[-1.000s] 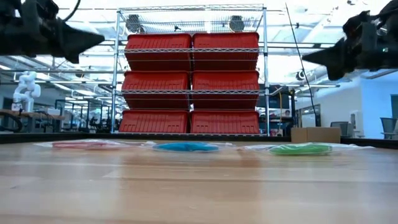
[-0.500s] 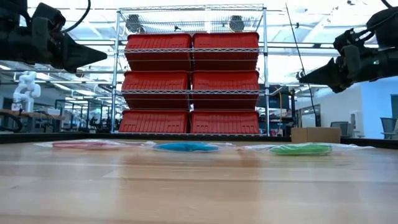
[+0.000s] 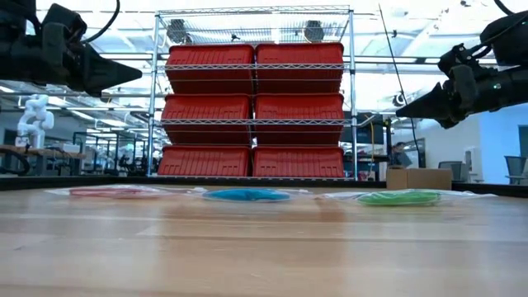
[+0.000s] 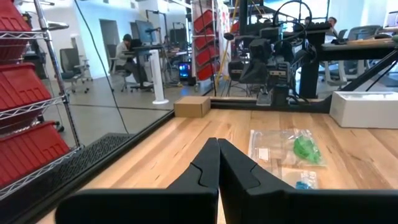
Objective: Sort rubber bands
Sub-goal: Return to Home Position
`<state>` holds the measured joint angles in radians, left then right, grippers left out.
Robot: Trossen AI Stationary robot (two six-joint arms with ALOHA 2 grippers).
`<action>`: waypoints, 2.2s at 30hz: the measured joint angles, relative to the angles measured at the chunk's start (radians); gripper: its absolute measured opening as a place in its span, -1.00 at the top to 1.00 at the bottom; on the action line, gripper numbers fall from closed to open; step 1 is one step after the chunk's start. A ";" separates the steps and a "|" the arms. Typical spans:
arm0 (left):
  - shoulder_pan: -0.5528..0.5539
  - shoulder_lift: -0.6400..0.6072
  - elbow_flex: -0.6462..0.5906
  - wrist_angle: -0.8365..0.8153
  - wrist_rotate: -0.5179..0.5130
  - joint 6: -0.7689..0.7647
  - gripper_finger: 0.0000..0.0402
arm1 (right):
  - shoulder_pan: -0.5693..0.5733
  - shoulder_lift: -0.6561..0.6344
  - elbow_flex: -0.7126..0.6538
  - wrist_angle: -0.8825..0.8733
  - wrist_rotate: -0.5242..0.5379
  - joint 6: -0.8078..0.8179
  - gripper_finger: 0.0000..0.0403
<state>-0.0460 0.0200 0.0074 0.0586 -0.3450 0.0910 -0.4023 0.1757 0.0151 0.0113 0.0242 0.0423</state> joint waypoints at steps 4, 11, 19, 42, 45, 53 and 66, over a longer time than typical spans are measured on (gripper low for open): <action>0.000 0.000 0.000 0.000 0.000 0.000 0.99 | 0.000 0.000 0.000 0.000 0.000 0.000 1.00; 0.000 0.000 0.000 0.000 0.000 0.000 0.99 | -0.005 -0.014 0.000 0.000 0.000 -0.002 1.00; 0.000 0.000 0.000 0.000 0.000 0.000 0.99 | -0.004 -0.117 0.000 0.000 -0.001 -0.002 1.00; 0.000 0.000 -0.001 0.001 0.000 -0.001 0.99 | -0.011 -0.175 0.000 0.014 0.000 -0.002 1.00; 0.000 0.000 -0.001 0.001 0.000 -0.001 0.99 | -0.011 -0.175 0.000 0.014 0.000 -0.002 1.00; 0.000 0.000 -0.001 0.001 0.000 -0.001 0.99 | -0.011 -0.175 0.000 0.014 0.000 -0.002 1.00; 0.000 0.000 -0.001 0.001 0.000 -0.001 0.99 | -0.011 -0.175 -0.001 0.014 0.000 -0.002 1.00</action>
<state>-0.0463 0.0200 0.0067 0.0597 -0.3454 0.0902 -0.4129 0.0010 0.0143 0.0254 0.0246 0.0406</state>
